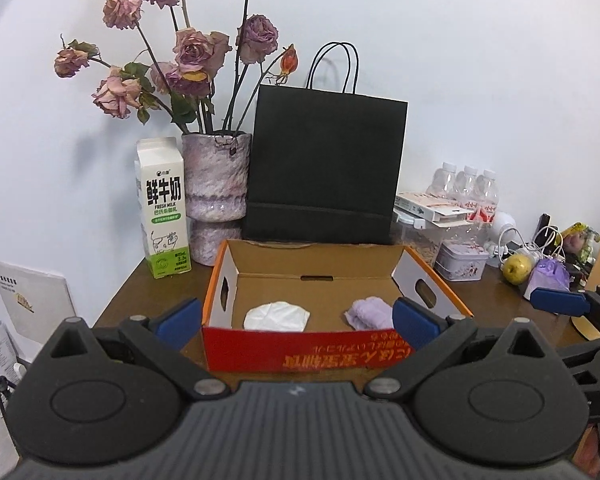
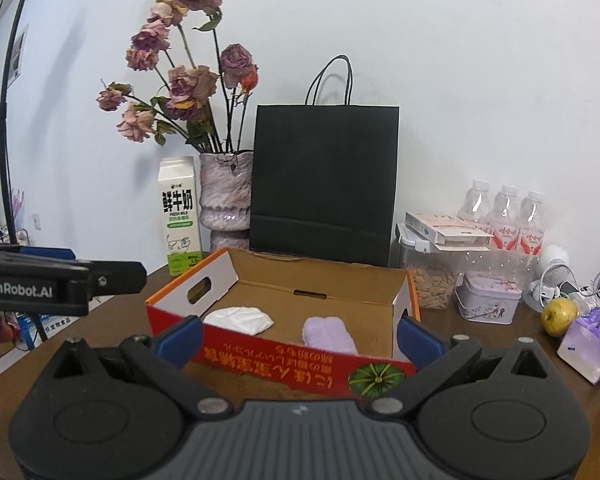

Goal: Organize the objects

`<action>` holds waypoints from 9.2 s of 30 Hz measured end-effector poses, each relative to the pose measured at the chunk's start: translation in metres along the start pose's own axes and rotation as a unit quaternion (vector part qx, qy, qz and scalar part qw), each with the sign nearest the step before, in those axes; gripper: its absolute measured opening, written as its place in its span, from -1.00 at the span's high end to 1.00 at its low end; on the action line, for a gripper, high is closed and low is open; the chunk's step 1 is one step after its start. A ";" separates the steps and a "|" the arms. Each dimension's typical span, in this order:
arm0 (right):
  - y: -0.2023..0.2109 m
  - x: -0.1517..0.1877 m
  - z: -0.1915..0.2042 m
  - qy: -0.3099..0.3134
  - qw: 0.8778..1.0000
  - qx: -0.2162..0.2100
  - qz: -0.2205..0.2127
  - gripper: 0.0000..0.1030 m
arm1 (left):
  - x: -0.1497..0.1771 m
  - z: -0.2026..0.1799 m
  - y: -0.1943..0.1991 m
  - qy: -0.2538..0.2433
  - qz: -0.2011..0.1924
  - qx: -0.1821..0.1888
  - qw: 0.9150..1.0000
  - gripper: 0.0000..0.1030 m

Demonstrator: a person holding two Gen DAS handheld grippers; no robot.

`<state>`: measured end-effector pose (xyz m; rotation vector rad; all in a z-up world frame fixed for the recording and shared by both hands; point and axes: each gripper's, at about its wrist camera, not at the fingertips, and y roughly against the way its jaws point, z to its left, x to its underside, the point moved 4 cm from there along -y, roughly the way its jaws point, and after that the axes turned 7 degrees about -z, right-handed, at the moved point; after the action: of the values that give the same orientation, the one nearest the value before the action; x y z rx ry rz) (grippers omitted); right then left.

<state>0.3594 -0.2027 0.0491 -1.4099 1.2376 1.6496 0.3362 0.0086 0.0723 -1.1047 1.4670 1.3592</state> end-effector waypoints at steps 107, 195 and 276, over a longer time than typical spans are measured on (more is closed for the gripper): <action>0.063 0.155 0.054 0.001 0.986 -0.037 0.161 -1.00 | 0.177 0.026 0.122 -0.001 0.133 -0.001 0.991 0.70; 0.109 0.152 0.054 0.058 0.972 -0.114 0.197 -0.70 | 0.166 0.009 0.125 -0.015 0.133 0.012 0.991 0.69; 0.110 0.120 0.063 0.117 0.947 -0.157 0.254 -0.64 | 0.146 0.009 0.135 0.000 0.106 0.020 0.994 0.69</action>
<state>0.2095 -0.1967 -0.0405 -1.6029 1.6316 2.1500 0.1669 0.0122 -0.0324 -0.9434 1.6415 1.4675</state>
